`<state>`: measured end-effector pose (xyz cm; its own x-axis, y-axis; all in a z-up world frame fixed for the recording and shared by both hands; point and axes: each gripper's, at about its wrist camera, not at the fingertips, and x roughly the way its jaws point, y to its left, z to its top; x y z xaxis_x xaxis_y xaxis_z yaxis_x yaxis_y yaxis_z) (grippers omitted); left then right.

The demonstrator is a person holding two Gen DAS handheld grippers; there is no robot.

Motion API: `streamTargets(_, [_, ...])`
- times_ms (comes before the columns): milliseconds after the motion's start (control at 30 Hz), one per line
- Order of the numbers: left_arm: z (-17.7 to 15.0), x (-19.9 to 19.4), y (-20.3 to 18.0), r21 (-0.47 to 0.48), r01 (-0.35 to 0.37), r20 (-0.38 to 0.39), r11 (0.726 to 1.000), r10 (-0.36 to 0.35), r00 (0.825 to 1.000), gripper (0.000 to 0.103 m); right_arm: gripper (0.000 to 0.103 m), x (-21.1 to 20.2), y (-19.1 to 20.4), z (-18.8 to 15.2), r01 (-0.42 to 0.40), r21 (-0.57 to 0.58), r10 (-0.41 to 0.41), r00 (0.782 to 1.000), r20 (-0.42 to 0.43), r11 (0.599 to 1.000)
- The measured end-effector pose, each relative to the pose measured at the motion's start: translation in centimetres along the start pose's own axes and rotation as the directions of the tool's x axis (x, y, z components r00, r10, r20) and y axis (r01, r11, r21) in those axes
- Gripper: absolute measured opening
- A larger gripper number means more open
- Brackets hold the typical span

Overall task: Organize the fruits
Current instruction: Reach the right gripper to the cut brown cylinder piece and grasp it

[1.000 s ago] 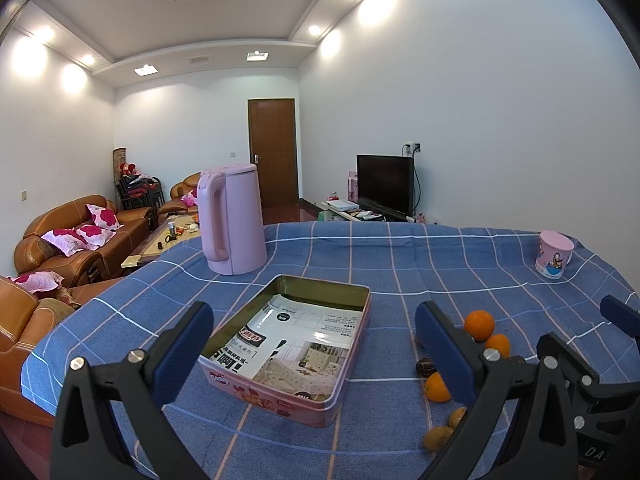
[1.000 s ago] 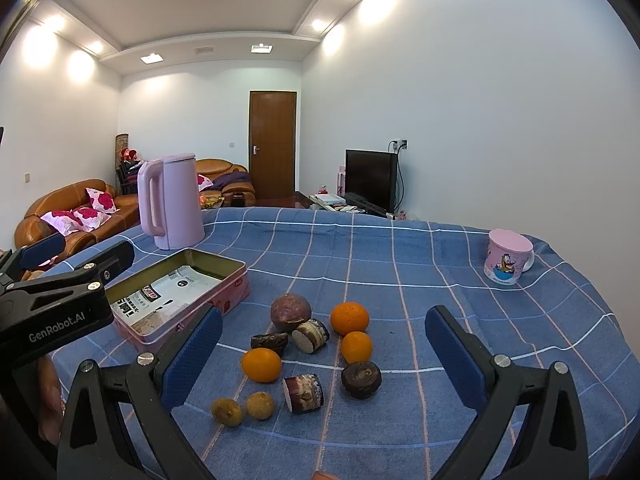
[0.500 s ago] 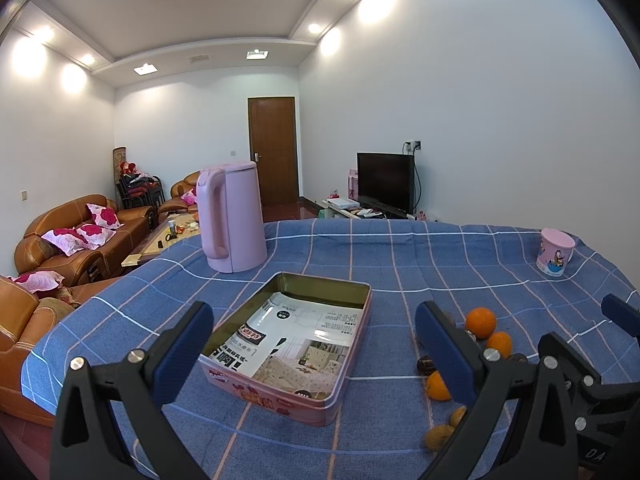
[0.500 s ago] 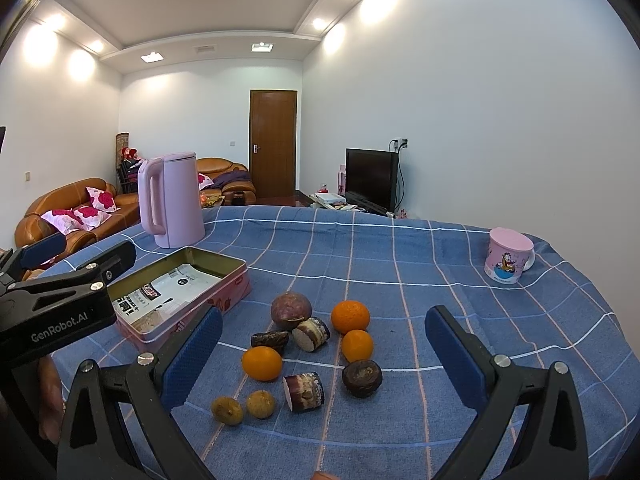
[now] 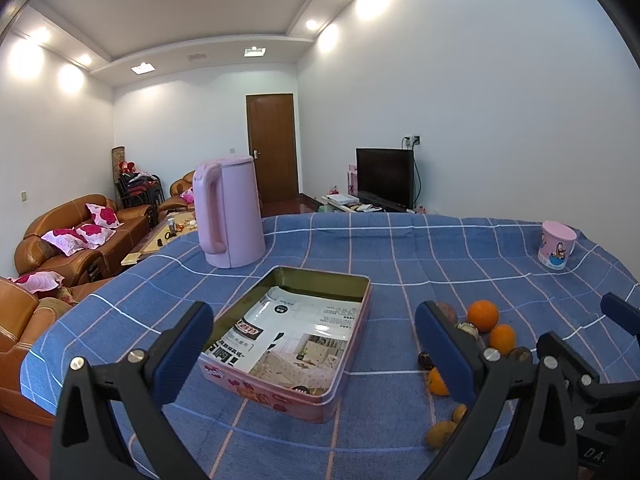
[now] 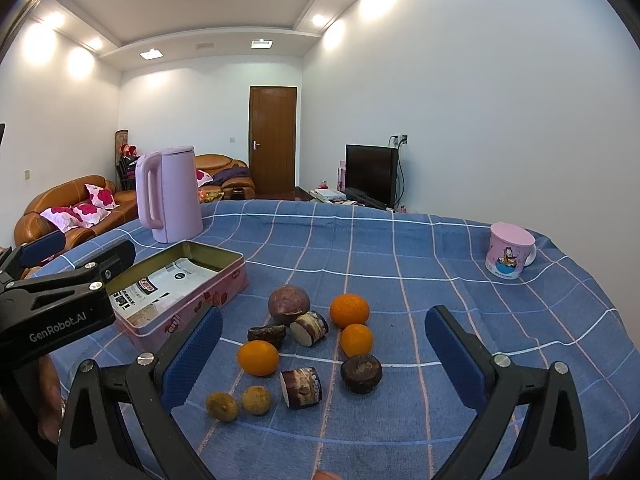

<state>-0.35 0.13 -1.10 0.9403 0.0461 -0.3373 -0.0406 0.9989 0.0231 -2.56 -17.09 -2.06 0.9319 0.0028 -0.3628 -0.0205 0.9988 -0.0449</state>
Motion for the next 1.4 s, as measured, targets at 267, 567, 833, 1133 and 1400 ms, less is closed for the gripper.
streamTargets(267, [-2.2, 1.4, -0.3, 0.021, 0.016, -0.051, 1.0, -0.014, 0.999, 0.103, 0.102, 1.6, -1.3, -1.7, -0.006, 0.018, 0.006, 0.999, -0.031, 1.0])
streamTargets(567, [-3.8, 2.4, 0.3, -0.015, 0.05, -0.083, 0.999, -0.052, 0.995, 0.103, 0.083, 4.5, -1.7, -3.8, -0.057, 0.028, 0.059, 0.992, -0.109, 0.998])
streamTargets(833, [-4.6, 2.8, -1.1, 0.015, 0.113, -0.105, 0.993, -0.111, 0.988, 0.103, 0.059, 6.3, -1.1, -5.1, -0.105, 0.031, 0.109, 0.979, -0.174, 0.994])
streamTargets(1133, [-5.0, 2.6, -2.9, 0.064, 0.152, -0.118, 0.986, -0.144, 0.983, 0.103, 0.046, 7.0, -0.2, -5.3, -0.137, -0.011, 0.132, 0.97, -0.203, 0.99])
streamTargets(1400, [-5.2, 2.2, -3.5, 0.085, 0.176, -0.127, 0.981, -0.165, 0.978, 0.103, 0.033, 6.8, -0.9, -5.3, -0.179, 0.019, 0.179, 0.964, -0.194, 0.984])
